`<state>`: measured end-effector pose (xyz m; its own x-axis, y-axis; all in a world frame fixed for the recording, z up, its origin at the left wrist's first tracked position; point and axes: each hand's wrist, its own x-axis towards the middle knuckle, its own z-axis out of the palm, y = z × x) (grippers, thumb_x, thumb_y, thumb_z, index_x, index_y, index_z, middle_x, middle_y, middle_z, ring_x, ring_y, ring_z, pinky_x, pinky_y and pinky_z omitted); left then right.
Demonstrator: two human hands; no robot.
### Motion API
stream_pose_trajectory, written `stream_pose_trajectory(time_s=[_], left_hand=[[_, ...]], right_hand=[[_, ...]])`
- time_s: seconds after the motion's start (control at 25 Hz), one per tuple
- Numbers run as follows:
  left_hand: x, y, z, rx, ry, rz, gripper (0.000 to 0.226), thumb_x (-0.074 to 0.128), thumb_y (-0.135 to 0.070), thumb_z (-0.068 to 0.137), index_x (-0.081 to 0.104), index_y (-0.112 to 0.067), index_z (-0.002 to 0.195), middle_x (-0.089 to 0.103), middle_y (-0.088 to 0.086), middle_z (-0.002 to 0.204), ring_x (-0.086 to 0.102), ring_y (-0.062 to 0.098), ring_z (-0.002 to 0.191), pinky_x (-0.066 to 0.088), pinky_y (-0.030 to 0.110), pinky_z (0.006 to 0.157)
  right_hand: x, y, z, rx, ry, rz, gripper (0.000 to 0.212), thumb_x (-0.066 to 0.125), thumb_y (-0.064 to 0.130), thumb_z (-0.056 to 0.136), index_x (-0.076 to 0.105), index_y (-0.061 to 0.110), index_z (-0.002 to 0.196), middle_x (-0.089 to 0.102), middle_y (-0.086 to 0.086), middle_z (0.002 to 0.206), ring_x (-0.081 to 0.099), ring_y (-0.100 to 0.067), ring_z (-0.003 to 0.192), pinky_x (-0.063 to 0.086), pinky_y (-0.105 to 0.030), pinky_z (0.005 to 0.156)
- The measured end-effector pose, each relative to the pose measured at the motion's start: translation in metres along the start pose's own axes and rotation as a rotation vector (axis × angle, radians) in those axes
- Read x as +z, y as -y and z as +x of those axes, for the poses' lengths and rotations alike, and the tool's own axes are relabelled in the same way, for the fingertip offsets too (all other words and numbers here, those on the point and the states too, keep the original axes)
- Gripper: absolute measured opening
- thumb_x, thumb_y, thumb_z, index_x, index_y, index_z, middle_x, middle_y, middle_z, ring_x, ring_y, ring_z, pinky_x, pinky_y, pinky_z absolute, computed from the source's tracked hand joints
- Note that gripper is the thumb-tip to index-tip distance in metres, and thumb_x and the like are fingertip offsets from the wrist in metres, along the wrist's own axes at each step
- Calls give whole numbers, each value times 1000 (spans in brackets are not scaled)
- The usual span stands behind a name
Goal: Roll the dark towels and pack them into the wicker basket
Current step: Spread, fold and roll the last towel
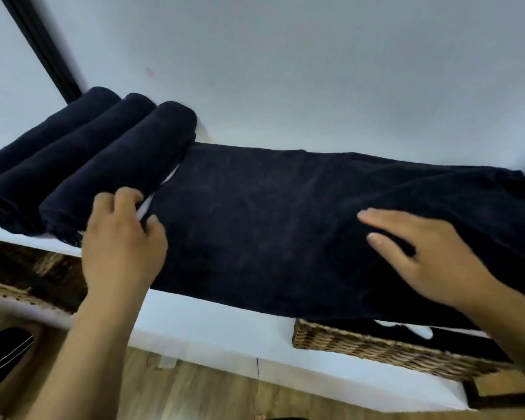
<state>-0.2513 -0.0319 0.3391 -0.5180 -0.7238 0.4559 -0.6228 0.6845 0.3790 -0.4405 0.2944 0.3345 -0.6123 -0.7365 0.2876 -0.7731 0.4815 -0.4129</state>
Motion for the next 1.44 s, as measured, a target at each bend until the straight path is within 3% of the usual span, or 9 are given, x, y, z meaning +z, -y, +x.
stream_pose_trajectory(time_s=[0.12, 0.24, 0.36, 0.52, 0.64, 0.76, 0.92, 1.16, 1.44], left_hand=[[54, -50, 44, 338, 399, -145, 43, 48, -35, 99, 49, -17, 137, 47, 9, 142, 46, 32, 129, 31, 54, 111], [114, -63, 70, 247, 759, 150, 63, 19, -65, 97, 14, -41, 155, 3, -4, 166, -3, 32, 152, -3, 62, 118], [128, -69, 79, 135, 809, 282, 72, 9, -81, 86, -3, -53, 151, -15, -9, 164, -18, 42, 147, -8, 68, 113], [123, -101, 92, 17, 831, 289, 74, 12, -77, 90, 3, -43, 155, -12, -1, 165, -13, 48, 146, -3, 72, 112], [144, -142, 78, 312, 749, 271, 75, 14, -71, 93, 12, -31, 157, -3, 2, 166, -8, 40, 149, -5, 69, 114], [167, -177, 58, 550, 754, 172, 75, 12, -77, 89, 8, -43, 155, -5, -5, 166, -12, 30, 151, -9, 66, 115], [183, -185, 71, 518, 758, 234, 87, 8, -92, 73, 0, -53, 151, -9, -10, 165, -14, 32, 150, -8, 67, 114], [184, -187, 72, 505, 752, 271, 102, 6, -99, 60, -5, -53, 151, -10, -8, 165, -13, 36, 150, -7, 68, 114], [153, -121, 74, 262, 716, 273, 97, 0, -96, 65, 0, -52, 152, -9, -9, 165, -12, 37, 150, -7, 67, 114]], right_hand=[[-28, -86, 18, 525, 88, -298, 75, 21, 70, 91, 32, 29, 153, 27, 1, 161, 18, -21, 150, 16, -48, 119], [-24, -139, -12, 834, 117, -333, 82, 10, 71, 90, 15, 25, 157, 9, 0, 166, 5, -24, 152, 5, -53, 121], [-35, -143, -45, 949, 58, -351, 84, 11, 76, 89, 10, 27, 157, 1, -1, 166, 0, -26, 152, 1, -49, 120], [-48, -147, -61, 1078, 129, -365, 84, 16, 73, 91, 11, 21, 158, 1, -7, 166, 1, -30, 151, 6, -52, 120], [-54, -147, -11, 959, 139, -414, 73, 28, 64, 96, 25, 20, 155, 16, -9, 163, 10, -32, 150, 14, -58, 118], [-45, -161, 35, 700, 179, -420, 70, 21, 67, 96, 14, 33, 157, 4, 0, 166, -1, -25, 152, 3, -55, 120], [-48, -215, 26, 901, 168, -400, 79, 10, 78, 88, 4, 38, 157, -5, 0, 166, -5, -27, 152, 0, -48, 122], [-52, -229, 36, 1012, 114, -393, 95, 17, 79, 88, 2, 17, 158, -5, -6, 166, -5, -28, 152, 1, -45, 122], [-61, -219, 13, 703, 189, -408, 61, 16, 65, 97, 11, 45, 155, 2, 4, 166, -3, -25, 152, -2, -50, 121]])
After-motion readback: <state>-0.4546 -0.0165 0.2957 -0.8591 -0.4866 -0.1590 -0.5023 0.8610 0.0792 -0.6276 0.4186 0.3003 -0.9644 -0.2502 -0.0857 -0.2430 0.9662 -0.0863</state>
